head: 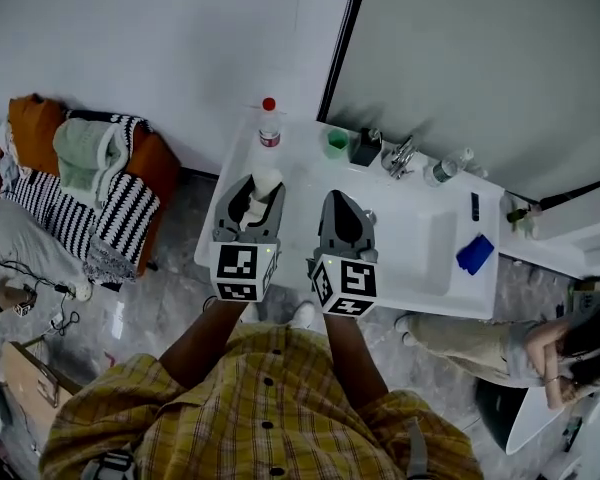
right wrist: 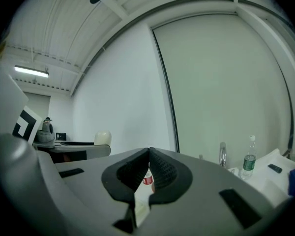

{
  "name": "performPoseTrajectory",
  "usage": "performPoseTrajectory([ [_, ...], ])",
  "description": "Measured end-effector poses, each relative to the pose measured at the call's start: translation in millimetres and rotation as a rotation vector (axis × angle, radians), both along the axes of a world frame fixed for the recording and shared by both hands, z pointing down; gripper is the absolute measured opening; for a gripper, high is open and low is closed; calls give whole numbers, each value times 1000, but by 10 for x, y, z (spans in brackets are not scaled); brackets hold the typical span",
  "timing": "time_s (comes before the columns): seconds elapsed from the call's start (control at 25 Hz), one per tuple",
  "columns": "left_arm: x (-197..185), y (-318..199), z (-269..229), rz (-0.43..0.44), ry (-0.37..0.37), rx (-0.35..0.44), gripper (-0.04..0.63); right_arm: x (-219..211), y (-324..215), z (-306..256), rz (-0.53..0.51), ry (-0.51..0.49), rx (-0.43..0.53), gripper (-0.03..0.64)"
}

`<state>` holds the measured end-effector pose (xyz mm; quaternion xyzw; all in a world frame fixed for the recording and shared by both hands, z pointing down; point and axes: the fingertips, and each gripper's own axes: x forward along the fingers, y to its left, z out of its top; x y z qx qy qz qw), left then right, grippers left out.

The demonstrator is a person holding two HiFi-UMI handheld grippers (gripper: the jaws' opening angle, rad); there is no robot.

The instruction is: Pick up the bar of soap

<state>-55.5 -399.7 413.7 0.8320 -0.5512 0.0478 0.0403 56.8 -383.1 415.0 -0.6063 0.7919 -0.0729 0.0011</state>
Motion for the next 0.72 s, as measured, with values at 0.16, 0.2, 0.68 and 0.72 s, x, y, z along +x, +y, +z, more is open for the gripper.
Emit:
performPoseTrajectory([
  [0.16,54,95,-189,5,-8,66,190,2,47,-102,4,7,33,20],
  [0.2,67,112,-227,5,-11,82,190,3,57,-116,5,11,40,20],
  [0.68,165,216,-405,25,-15,145,190,5,162,-234,8,43,79,20],
  [0.72,167,222,-401,26,-17,147,190,3,169,-239,8,43,81,20],
])
